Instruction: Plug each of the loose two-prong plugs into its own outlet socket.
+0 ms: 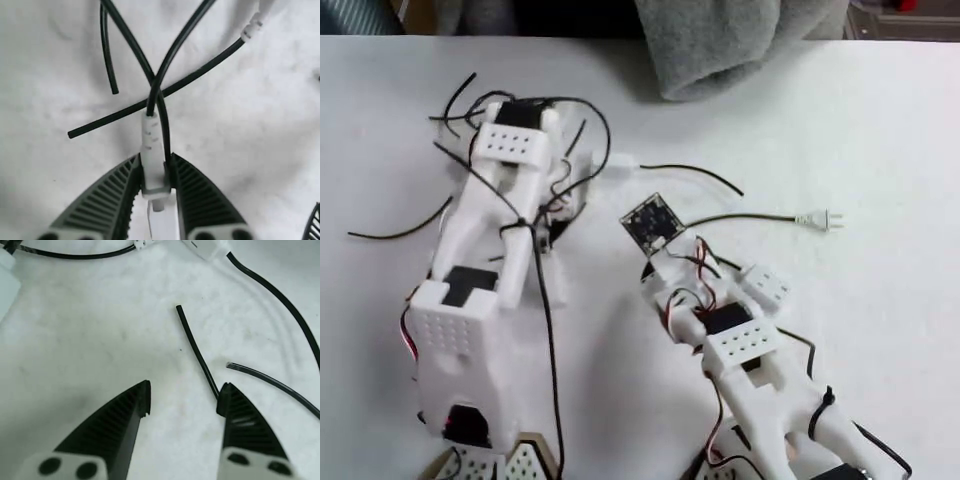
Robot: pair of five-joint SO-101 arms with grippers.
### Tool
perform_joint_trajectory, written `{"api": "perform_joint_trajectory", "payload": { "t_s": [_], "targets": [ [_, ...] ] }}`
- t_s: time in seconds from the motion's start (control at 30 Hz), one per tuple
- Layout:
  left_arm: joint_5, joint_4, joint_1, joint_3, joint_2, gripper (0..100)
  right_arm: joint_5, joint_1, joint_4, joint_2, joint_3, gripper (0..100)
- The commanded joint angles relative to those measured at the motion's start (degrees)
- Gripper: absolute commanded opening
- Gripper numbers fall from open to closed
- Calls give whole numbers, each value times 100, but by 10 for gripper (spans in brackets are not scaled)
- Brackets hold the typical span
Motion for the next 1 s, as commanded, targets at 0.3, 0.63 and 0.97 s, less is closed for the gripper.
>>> {"api": "perform_joint_trajectory", "payload": {
  "t_s": [0.3, 0.63, 0.97],
  "targets": [
    [-9, 70, 752, 193, -356, 23, 62, -22, -40, -66, -35, 223],
    [-9, -229, 2053, 334, -330, 24, -255, 593, 1024, -84, -677, 223],
    [0, -607, 1877, -695, -356, 24, -703, 576, 1552, -1437, -422, 227]
  ]
}}
